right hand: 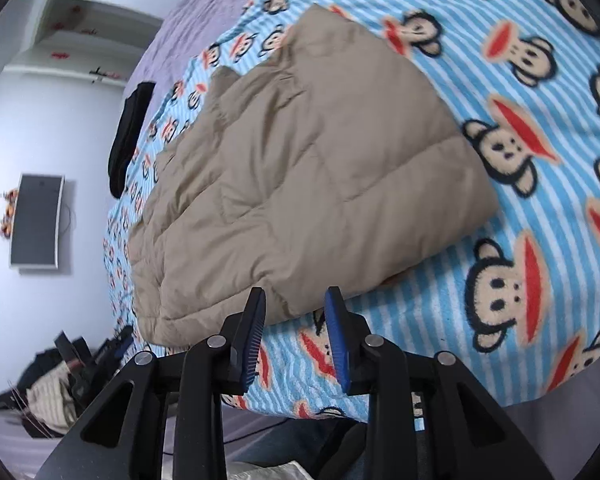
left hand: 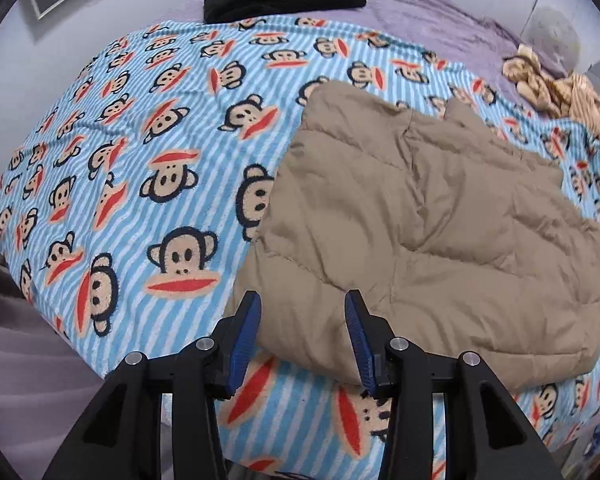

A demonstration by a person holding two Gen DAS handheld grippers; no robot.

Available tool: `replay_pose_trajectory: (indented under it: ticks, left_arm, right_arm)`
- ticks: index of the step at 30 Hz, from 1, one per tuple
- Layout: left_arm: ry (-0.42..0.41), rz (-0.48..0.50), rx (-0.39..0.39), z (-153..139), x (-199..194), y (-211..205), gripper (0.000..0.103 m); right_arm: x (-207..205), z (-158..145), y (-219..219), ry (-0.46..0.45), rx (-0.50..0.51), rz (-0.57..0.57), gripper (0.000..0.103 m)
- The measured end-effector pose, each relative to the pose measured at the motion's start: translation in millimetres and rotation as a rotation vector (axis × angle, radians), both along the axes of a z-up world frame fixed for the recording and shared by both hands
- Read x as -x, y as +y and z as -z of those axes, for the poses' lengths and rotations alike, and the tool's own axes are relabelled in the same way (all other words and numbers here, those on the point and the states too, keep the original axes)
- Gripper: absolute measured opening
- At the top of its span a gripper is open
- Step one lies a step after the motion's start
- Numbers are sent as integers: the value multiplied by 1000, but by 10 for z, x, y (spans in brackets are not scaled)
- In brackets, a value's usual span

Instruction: Fold large clothes

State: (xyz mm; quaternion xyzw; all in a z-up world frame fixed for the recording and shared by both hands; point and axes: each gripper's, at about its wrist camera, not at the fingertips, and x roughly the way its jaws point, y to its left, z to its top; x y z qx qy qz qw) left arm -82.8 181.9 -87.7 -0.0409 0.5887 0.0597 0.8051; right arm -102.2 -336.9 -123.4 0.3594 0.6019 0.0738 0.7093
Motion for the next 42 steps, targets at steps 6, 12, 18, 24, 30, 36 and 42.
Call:
replay_pose_trajectory:
  ticks: [6, 12, 18, 24, 30, 36, 42]
  left_arm:
    - [198, -3, -29, 629, -27, -11, 45]
    - [205, -15, -11, 431, 88, -7, 45]
    - [155, 3, 31, 120, 186, -199, 45]
    - [122, 61, 31, -113, 289, -493, 45]
    - [110, 72, 12, -302, 476, -682, 79]
    - [65, 85, -27, -414, 581, -719, 96]
    - [51, 117, -18, -404, 444, -591, 96]
  right_arm:
    - [-244, -33, 229, 18, 175, -108, 34]
    - [-442, 276, 225, 157, 216, -83, 34]
    - [-294, 131, 222, 152, 166, -105, 34]
    - [-269, -57, 370, 109, 156, -165, 49]
    - [-164, -158, 385, 79, 146, -193, 61]
    - [-7, -89, 377, 100, 132, -199, 63]
    - [-51, -124, 507, 83, 144, -187, 72]
